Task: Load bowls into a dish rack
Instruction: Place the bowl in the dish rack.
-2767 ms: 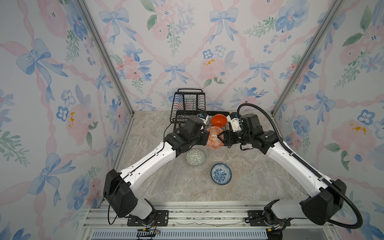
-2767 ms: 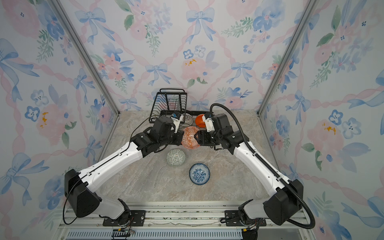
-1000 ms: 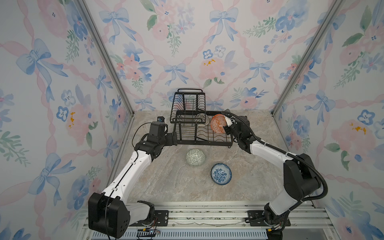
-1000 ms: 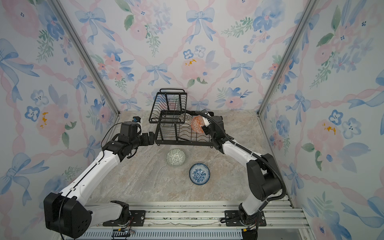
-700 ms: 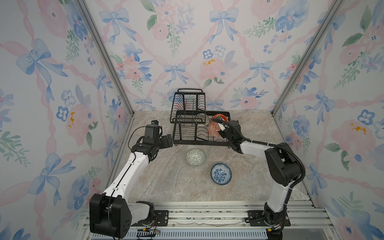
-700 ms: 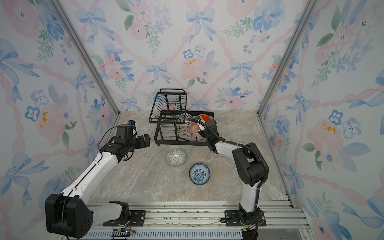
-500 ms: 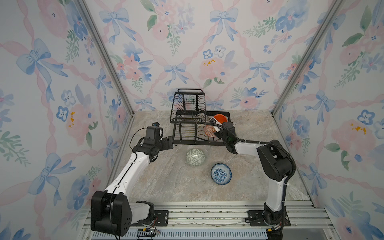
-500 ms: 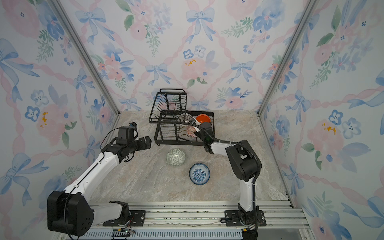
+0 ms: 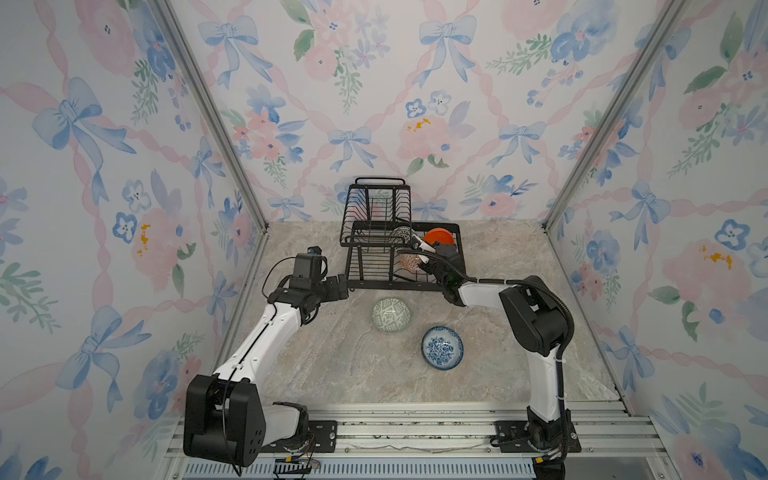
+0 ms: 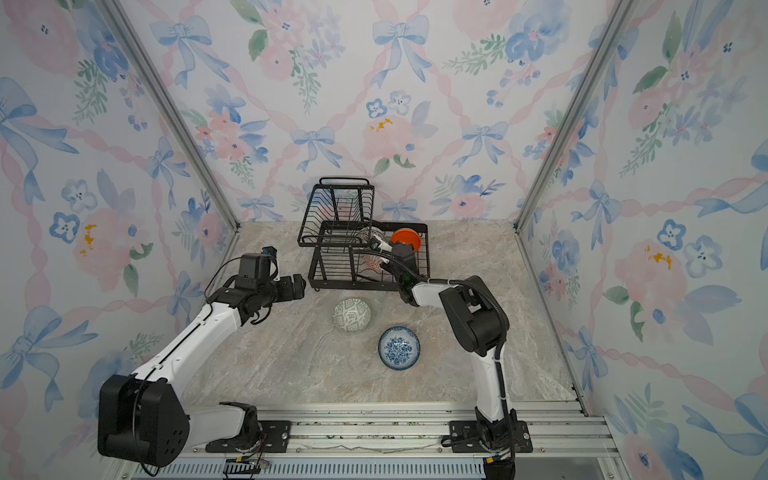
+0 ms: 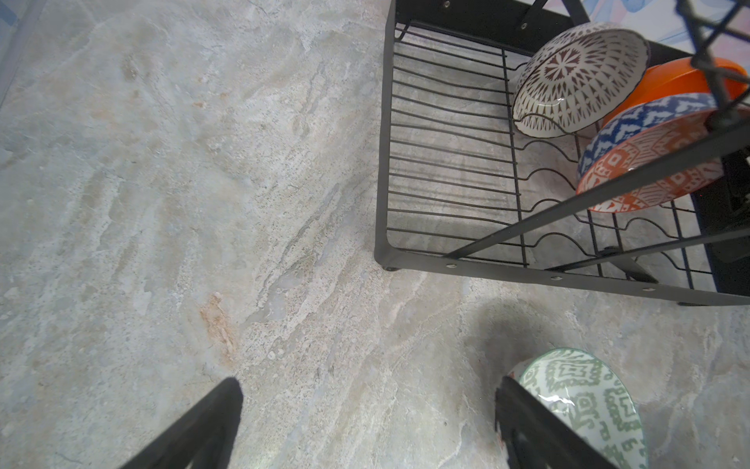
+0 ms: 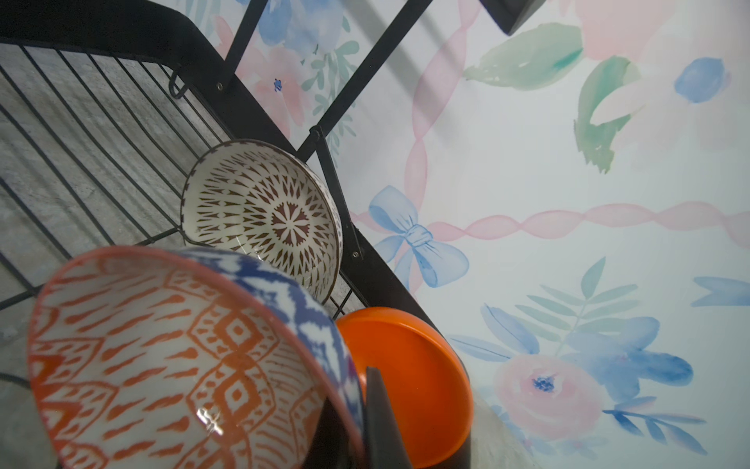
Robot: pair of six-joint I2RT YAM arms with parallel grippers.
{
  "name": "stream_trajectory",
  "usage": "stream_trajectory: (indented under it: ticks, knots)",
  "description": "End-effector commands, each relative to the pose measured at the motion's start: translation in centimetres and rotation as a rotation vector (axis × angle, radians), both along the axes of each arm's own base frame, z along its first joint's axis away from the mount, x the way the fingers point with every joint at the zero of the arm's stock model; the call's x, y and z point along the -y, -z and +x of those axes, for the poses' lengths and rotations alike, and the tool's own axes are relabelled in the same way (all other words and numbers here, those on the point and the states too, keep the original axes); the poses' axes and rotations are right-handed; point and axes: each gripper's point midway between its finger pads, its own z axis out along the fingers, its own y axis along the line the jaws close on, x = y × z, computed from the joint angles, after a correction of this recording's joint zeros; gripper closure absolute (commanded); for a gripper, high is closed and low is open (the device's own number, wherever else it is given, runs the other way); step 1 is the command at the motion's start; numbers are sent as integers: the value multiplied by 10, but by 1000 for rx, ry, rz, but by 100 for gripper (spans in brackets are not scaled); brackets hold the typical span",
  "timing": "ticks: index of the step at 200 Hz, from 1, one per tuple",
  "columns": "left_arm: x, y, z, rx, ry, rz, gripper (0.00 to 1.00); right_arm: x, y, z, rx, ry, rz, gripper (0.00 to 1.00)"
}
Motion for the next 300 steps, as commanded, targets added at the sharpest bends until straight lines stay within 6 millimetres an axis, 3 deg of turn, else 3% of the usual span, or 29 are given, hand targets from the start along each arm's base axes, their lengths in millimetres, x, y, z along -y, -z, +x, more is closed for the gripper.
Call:
stream_trajectory:
  ticks: [1,102,179,300]
  knots:
    - [-1,10,-1,-25,-13,-25,2,-15,-31,9,95,-29,51,100]
    - [1,20,3,-48,-7,-24,2,-32,-20,27,140,-46,32,100]
    - [3,23,8,-60,0,-26,2,-34,-42,35,312,-3,20,100]
    - [9,25,14,-72,19,-39,2,-36,-50,43,434,29,14,100]
